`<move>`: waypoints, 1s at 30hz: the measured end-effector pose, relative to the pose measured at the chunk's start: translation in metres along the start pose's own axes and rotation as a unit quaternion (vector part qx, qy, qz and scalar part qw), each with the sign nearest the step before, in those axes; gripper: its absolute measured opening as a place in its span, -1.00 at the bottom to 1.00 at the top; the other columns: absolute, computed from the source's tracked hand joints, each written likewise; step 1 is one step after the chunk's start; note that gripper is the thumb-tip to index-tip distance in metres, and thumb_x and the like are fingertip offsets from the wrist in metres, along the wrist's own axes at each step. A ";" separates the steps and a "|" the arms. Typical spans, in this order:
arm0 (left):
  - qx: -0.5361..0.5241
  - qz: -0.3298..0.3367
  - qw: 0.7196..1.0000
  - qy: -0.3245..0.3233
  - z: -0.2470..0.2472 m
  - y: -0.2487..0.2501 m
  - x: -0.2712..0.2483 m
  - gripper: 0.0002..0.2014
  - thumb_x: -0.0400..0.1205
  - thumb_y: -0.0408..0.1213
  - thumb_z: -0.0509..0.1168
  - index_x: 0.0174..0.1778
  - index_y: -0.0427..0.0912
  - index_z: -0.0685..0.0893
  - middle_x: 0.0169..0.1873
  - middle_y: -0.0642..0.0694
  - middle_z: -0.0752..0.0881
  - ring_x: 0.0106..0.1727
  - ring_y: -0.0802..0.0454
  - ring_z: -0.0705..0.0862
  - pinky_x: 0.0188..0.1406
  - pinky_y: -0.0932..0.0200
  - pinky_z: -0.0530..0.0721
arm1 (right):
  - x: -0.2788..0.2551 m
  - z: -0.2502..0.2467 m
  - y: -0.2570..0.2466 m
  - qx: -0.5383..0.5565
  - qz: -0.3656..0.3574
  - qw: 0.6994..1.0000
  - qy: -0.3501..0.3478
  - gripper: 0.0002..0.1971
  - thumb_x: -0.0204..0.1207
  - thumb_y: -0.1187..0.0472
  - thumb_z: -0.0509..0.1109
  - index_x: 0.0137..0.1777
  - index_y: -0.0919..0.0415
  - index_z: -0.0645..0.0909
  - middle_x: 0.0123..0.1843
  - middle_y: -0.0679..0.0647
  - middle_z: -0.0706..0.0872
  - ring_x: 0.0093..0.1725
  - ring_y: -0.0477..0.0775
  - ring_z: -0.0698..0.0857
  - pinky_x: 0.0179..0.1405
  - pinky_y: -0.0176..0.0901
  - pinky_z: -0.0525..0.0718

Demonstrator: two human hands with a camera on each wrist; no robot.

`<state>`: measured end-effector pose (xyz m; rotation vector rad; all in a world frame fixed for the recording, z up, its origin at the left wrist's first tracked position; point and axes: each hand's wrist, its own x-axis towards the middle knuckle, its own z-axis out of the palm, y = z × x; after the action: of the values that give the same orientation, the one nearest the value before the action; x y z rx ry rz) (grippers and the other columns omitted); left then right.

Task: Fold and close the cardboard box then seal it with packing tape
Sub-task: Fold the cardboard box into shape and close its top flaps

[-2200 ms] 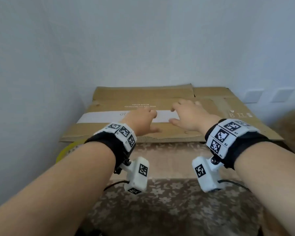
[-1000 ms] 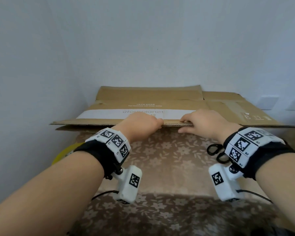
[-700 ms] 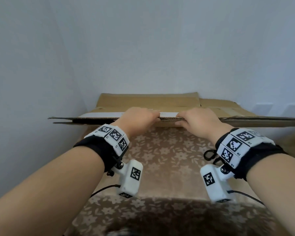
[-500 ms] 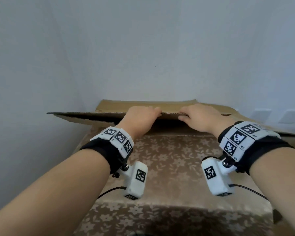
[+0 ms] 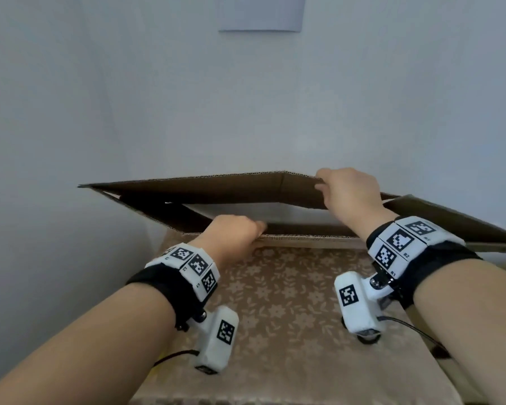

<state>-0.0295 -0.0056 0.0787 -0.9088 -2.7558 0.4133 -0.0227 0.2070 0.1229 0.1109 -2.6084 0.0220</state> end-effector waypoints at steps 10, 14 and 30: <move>0.068 -0.055 0.993 0.075 -0.073 -0.028 -0.028 -0.68 0.65 -0.41 0.10 0.24 -0.01 0.57 -0.05 -0.06 0.70 -0.06 -0.13 0.67 -0.28 0.07 0.52 | 0.014 -0.066 -0.003 -0.030 -0.037 0.993 0.104 -0.88 0.62 0.34 0.23 -0.02 0.17 0.59 -0.25 0.09 0.64 -0.14 0.27 0.68 -0.46 -0.19 0.18; 0.096 -0.053 0.991 0.075 -0.101 -0.041 -0.049 -0.60 0.60 -0.50 0.09 0.24 -0.02 0.57 -0.06 -0.04 0.70 -0.08 -0.10 0.67 -0.30 0.10 0.49 | 0.008 -0.094 -0.002 -0.018 -0.022 0.992 0.122 -0.86 0.61 0.39 0.20 0.01 0.22 0.57 -0.17 0.17 0.70 -0.22 0.25 0.62 -0.39 -0.15 0.27; 0.149 -0.274 0.901 0.300 -0.193 -0.079 -0.108 -0.81 0.55 -0.17 0.37 0.06 -0.03 0.62 0.07 -0.11 0.53 0.20 -0.18 0.43 0.25 -0.14 0.31 | -0.012 -0.224 -0.001 0.093 0.097 0.969 0.208 -0.86 0.59 0.40 0.22 -0.17 0.20 0.47 -0.39 -0.05 0.40 -0.22 0.17 0.49 -0.26 -0.12 0.40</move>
<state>0.0674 -0.0938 0.2738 -0.1191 -2.1540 0.3543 0.1005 0.2151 0.3098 -0.0767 -2.1829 0.3261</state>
